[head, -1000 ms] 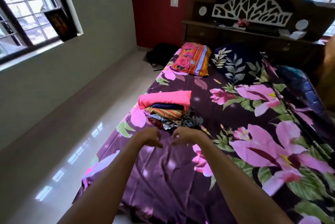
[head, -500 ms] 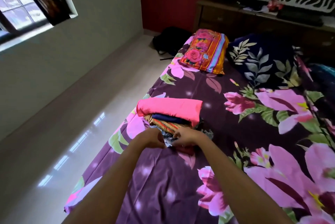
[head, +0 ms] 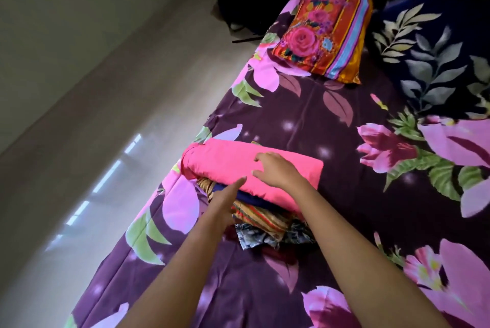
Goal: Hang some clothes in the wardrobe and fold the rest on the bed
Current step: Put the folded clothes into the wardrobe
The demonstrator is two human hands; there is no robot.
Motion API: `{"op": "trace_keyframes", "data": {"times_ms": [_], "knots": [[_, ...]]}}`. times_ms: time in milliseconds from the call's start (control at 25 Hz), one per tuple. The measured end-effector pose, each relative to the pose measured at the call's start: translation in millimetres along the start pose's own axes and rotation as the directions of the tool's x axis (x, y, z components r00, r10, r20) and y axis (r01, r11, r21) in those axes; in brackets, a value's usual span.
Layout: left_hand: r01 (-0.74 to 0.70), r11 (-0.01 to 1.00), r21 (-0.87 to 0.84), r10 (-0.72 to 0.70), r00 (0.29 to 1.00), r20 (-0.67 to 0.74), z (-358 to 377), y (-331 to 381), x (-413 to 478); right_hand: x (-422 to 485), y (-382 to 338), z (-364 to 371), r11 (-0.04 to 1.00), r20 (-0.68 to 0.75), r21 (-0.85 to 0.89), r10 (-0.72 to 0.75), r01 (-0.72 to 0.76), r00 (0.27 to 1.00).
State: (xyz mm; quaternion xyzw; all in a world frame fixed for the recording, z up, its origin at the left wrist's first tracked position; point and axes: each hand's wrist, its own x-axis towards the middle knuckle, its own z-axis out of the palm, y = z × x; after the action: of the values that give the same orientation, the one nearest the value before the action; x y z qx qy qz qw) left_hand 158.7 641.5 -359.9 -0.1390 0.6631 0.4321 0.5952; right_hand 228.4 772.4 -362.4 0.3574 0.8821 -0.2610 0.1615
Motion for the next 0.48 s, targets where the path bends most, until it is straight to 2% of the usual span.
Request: {"op": "trace_keyframes", "data": {"times_ms": [80, 160, 240, 320, 480], "knots": [[0.141, 0.978, -0.151, -0.132, 0.989, 0.071, 8.8, 2.8, 22.2, 28.9, 8.3, 2.6, 0.999, -0.027, -0.036, 0.007, -0.008, 1.000], [0.177, 0.953, -0.247, -0.167, 0.984, 0.061, 18.4, 0.7, 52.3, 52.7, 20.2, 6.6, 0.994, -0.003, -0.091, 0.064, -0.064, 0.998], [0.150, 0.924, -0.353, -0.176, 0.984, -0.042, 27.1, -12.1, 82.5, 68.7, 34.3, 16.5, 0.974, 0.061, -0.153, 0.179, -0.168, 0.982], [0.109, 0.901, -0.420, -0.213, 0.954, -0.210, 29.5, -41.3, 132.4, 80.6, 47.1, 38.8, 0.954, 0.122, -0.178, 0.266, -0.243, 0.956], [0.074, 0.896, -0.438, -0.255, 0.893, -0.372, 35.2, -50.1, 140.9, 92.4, 62.8, 68.8, 0.952, 0.120, -0.160, 0.282, -0.262, 0.952]]}}
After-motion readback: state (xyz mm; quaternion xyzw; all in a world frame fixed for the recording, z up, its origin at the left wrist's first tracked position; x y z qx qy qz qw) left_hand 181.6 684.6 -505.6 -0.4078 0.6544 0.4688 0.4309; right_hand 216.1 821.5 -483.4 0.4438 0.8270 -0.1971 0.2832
